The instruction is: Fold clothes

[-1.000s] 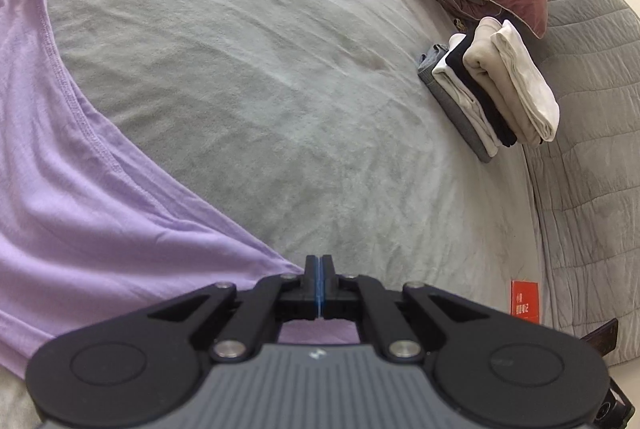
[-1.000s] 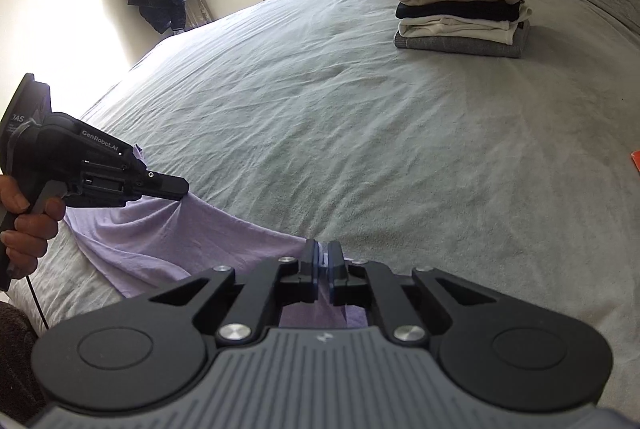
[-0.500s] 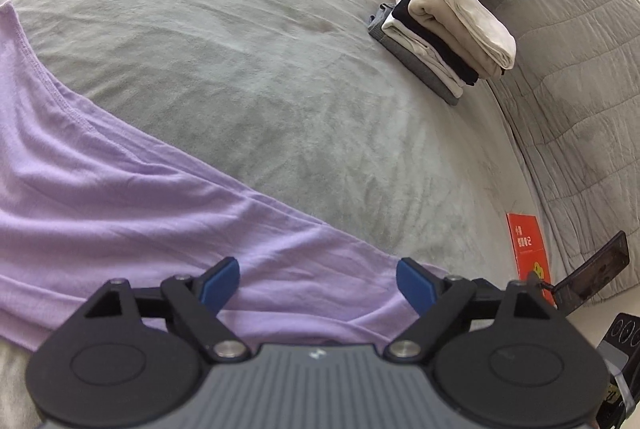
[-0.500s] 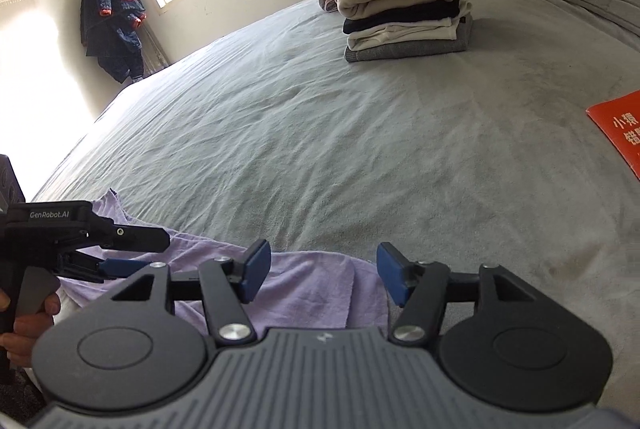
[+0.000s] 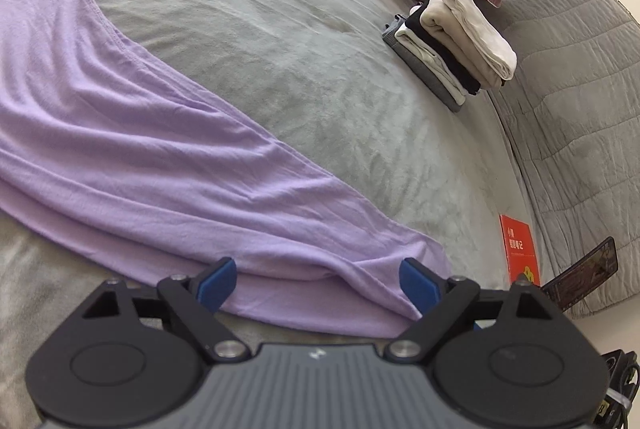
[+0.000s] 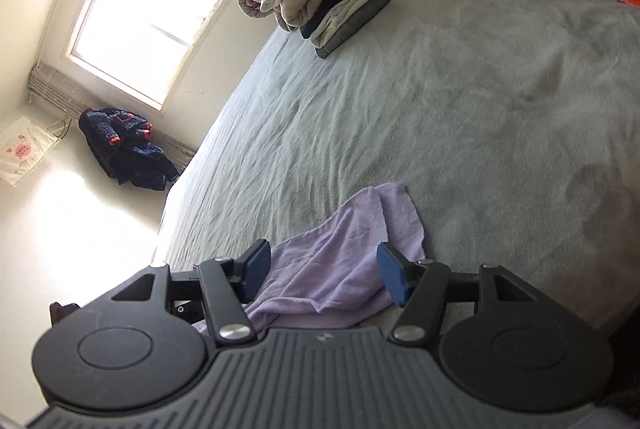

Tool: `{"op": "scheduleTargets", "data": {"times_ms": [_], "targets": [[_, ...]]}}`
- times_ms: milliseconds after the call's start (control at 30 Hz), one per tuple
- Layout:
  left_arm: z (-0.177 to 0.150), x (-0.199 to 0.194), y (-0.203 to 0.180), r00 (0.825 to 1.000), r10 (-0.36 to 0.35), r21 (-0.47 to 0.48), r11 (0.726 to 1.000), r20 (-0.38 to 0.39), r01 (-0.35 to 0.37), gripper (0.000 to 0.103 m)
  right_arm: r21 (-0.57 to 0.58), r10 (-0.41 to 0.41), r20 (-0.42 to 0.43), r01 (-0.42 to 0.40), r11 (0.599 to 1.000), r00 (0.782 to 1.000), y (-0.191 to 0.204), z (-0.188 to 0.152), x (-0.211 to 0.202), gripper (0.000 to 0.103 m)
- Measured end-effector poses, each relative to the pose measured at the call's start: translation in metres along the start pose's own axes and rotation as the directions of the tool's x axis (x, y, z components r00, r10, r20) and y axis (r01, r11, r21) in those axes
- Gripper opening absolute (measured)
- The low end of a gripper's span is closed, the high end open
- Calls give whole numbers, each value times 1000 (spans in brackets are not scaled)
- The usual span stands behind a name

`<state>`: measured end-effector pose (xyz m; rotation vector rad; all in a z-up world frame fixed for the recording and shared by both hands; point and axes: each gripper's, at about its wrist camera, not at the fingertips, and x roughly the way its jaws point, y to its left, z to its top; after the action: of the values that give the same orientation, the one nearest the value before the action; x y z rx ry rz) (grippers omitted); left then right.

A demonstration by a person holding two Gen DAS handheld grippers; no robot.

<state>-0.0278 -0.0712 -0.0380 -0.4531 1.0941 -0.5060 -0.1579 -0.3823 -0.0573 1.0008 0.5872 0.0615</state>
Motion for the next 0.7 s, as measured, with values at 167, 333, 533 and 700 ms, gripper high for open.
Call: {"op": "scheduleTargets", "data": {"times_ms": [167,333,533,700], "targets": [[-8,-2,6,1000,0,-12,1000,9,0,89,89,48,-39,-44,995,998,-5,-14,7,64],[-10,-5,10,1000,-4,-17,1000,21,4,89,127,60,-62,-52,991,996,-4,-20,18,68],[-13,-8,11,999,-11,10,1000,36,11,89,148,81,-53,-73,986,995,-6,-22,21,79],[-18,-9,7,997,17,125,992,73,-26,89,151,136,-40,-129,980,990,-6,-27,20,103]]}}
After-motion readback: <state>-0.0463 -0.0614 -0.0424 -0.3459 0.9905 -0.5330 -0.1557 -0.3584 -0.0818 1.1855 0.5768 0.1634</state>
